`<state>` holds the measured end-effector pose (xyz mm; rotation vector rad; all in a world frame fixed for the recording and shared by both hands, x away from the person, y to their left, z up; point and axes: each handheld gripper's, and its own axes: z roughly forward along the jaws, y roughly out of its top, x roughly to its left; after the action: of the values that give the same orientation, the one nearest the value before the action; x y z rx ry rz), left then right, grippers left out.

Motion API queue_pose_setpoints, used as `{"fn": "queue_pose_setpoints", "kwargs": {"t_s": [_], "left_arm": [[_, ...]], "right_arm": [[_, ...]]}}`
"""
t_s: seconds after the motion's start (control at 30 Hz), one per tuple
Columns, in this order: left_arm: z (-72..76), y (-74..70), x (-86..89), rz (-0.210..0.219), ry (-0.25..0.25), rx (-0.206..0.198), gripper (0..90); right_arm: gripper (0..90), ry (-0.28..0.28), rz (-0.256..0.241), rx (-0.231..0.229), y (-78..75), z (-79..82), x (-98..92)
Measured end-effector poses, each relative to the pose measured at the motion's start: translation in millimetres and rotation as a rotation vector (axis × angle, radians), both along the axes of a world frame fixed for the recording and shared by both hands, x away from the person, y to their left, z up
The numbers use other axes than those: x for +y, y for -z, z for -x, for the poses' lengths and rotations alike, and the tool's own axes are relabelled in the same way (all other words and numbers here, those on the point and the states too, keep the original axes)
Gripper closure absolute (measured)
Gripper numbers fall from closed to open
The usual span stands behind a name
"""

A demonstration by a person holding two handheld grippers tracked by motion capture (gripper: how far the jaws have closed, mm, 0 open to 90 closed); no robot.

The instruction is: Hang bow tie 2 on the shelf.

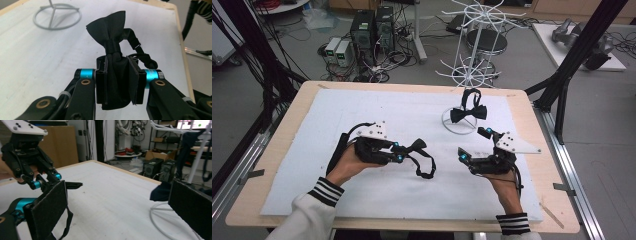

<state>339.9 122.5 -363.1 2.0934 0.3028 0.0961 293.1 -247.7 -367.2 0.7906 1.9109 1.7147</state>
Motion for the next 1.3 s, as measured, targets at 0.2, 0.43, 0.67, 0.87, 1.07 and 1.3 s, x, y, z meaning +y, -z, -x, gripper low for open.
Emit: {"fn": "queue_pose_setpoints", "kwargs": {"t_s": [0.2, 0.43, 0.67, 0.87, 1.07, 1.3], "left_arm": [[-1.7, -11.9, -1.8, 0.026, 0.055, -0.005, 71.6], [-4.5, -19.8, -3.1, 0.03, 0.1, -0.015, 71.5], [-6.0, -26.7, -7.2, 0.054, 0.145, -0.02, 71.6], [-5.6, -28.5, -7.2, 0.074, 0.17, -0.017, 71.7], [-4.9, -32.9, -9.1, 0.082, 0.182, -0.03, 71.8], [-1.8, -37.7, -17.1, 0.071, 0.219, -0.053, 72.1]], "right_arm": [[3.3, -0.077, -0.007, 0.003, -6.8, -1.8, 5.8], [3.4, -0.166, -0.002, 0.032, -11.0, -5.1, 14.3], [3.4, -0.25, 0.02, 0.052, -18.5, -10.1, 26.4], [4.7, -0.318, 0.023, 0.06, -26.1, -14.0, 34.8], [5.0, -0.388, 0.051, 0.092, -31.9, -19.7, 43.4], [8.7, -0.427, 0.077, 0.126, -33.0, -27.4, 48.1]]}}
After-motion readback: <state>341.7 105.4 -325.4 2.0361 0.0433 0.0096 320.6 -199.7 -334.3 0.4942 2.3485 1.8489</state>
